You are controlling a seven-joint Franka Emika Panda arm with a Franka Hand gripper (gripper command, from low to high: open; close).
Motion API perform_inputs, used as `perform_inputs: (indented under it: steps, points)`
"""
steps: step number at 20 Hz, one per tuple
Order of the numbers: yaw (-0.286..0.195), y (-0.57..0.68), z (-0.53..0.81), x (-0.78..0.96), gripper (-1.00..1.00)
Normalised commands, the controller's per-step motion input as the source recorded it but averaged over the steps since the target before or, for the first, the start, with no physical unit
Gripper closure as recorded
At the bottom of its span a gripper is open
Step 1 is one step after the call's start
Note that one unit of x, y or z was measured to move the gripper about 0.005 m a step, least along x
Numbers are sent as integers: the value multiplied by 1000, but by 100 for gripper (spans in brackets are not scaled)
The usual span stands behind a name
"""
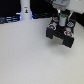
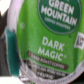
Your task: Open the kcup holder, insert the kcup into the holder, and close the kcup holder
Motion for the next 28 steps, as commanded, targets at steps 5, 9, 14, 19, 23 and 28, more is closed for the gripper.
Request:
perform_inputs:
  steps: [5, 9, 14, 19, 23, 28]
  points:
    - [8, 18, -138, 28, 100]
    - [1, -22, -46, 1, 100]
    - [-33, -161, 327, 69, 100]
    - [-9, -83, 107, 151, 100]
    - [-3, 26, 26, 94, 100]
    - [2, 13, -77, 35, 100]
